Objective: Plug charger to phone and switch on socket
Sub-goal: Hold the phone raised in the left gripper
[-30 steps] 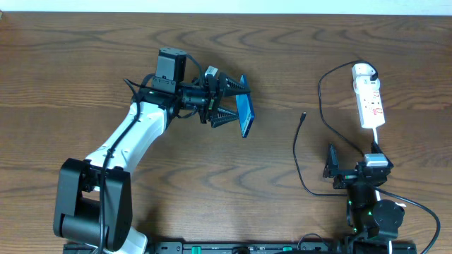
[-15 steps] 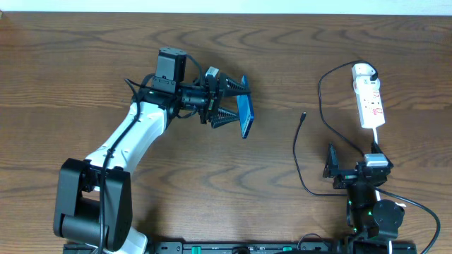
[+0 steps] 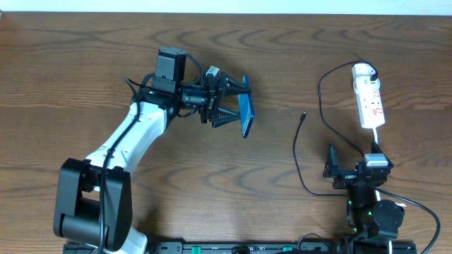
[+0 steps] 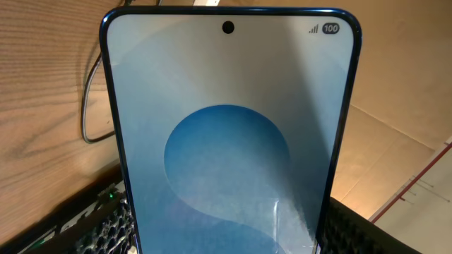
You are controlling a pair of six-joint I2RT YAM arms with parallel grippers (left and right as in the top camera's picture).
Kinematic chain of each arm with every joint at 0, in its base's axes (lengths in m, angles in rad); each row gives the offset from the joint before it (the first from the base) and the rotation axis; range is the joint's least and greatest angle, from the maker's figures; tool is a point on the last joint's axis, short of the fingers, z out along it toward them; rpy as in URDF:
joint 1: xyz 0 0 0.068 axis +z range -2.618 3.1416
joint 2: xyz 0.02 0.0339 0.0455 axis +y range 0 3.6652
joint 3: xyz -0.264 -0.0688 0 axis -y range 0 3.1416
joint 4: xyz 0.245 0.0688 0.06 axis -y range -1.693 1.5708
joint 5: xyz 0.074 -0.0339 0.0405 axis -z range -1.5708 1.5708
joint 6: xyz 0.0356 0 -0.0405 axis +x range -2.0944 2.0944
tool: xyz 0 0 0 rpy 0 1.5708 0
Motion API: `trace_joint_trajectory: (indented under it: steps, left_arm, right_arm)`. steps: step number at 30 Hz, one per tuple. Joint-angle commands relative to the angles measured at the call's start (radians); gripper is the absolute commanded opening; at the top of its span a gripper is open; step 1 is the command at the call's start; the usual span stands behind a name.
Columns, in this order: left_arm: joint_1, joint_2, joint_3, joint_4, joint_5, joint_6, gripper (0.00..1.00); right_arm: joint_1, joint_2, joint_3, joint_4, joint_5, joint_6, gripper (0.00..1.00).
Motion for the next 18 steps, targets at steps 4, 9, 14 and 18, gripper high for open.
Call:
trace_joint_trajectory:
  steps: [4, 9, 14, 18]
  left_arm:
    - [0.005, -0.034, 0.004, 0.009, 0.040, 0.007, 0.76]
    - [0.005, -0.034, 0.004, 0.009, 0.040, 0.006, 0.76]
    - [0.005, -0.034, 0.004, 0.037, 0.039, 0.006, 0.76]
    - [0.005, -0.034, 0.004, 0.047, 0.041, 0.006, 0.76]
  right_arm:
    - [-0.004, -0.006, -0.002, -0.003, -0.006, -0.011, 0.99]
    - [-0.004, -0.006, -0.002, -0.003, -0.006, -0.011, 0.99]
    - [-0.004, -0.006, -0.002, -0.003, -0.006, -0.011, 0.99]
    - [-0.004, -0.006, -0.002, -0.003, -0.006, -0.011, 0.99]
